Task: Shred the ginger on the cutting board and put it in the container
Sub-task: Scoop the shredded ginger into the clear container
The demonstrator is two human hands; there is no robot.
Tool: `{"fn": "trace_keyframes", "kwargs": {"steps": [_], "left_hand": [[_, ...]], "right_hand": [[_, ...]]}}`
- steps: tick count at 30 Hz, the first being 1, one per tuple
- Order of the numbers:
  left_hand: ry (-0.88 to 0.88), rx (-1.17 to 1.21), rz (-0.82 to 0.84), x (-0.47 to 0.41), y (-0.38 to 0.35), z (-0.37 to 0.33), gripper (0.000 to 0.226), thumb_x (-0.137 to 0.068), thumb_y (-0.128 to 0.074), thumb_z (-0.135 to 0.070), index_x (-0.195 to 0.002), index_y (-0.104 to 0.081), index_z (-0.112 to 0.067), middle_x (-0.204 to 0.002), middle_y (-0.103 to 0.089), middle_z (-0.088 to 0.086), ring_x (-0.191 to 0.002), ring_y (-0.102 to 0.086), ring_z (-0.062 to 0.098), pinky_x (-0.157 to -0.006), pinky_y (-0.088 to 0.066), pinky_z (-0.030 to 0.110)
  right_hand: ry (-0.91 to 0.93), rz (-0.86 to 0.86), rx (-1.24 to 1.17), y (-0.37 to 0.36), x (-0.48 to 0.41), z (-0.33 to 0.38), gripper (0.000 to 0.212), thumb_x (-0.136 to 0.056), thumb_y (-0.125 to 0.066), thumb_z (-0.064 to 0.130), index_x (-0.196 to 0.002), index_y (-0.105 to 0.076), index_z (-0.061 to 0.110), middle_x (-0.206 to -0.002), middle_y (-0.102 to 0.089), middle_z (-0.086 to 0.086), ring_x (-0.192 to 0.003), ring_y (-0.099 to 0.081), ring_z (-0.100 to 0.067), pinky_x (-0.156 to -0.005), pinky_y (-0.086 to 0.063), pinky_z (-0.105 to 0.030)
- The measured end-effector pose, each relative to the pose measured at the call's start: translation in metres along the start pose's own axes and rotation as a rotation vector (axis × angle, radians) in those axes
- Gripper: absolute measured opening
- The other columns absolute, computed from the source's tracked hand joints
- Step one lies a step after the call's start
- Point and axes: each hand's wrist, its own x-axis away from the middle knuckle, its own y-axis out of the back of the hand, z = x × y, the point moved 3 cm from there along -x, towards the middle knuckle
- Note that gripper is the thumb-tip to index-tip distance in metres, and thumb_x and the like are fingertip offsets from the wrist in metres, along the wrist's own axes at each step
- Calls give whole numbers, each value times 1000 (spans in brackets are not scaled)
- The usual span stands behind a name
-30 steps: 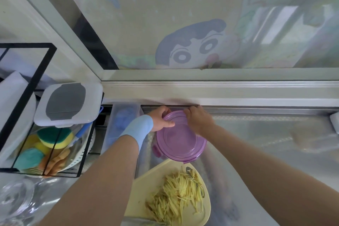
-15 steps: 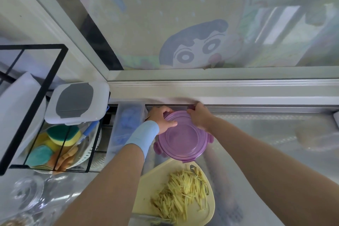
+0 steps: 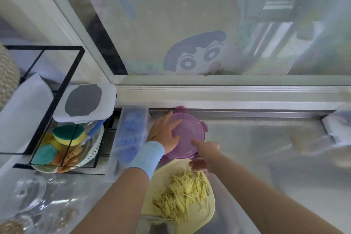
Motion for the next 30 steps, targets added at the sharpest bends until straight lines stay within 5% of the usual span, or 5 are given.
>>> {"fn": "trace_keyframes", "kwargs": {"steps": [4,8,18,22,30], "left_hand": [[79,-46,95,10,2,7,80,-85,-62,-56,-150,-18,-45,-161,6,-14,-148,-4,24,-119,-17,42],[121,-74,37,14,-2,5,83,-84,-65,-56,-150,-18,-43,-162,3,-9,-147,-8,28,-118,-20,42],[188,83,-103,21,7,14,90,-65,-75,-66,-141,-34,-42,-133,-23,-1,-126,-32,21,-96,-46,34],[228,144,-214,20,23,12,80,-78,-66,-61,-145,-32,-32,-133,-29,4,-127,-31,24,-100,-44,40],[393,374,-189,26,35,22,69,-82,-70,-46,-141,-45,-22,-137,-46,6,-120,-51,28,-87,-48,37]], "right_hand": [[73,136,-51,-6,-4,-11,29,-100,-61,24,-109,-52,-3,-74,-48,-13,-49,-63,-24,-55,-60,-42],[64,106,-99,-5,-8,-9,29,-100,-63,24,-85,-49,4,-59,-36,-6,-49,-40,-20,-60,-58,-42],[206,-83,372,6,-19,2,76,-96,-61,50,-143,-36,-3,-126,-58,-19,-95,-62,-32,-77,-51,-36],[316,-174,377,14,-13,16,66,-93,-66,49,-130,-42,0,-109,-59,-12,-79,-55,-20,-60,-42,-29],[451,-35,153,15,-10,21,20,-95,-69,23,-95,-62,4,-81,-66,-13,-69,-62,-25,-79,-59,-47]]}}
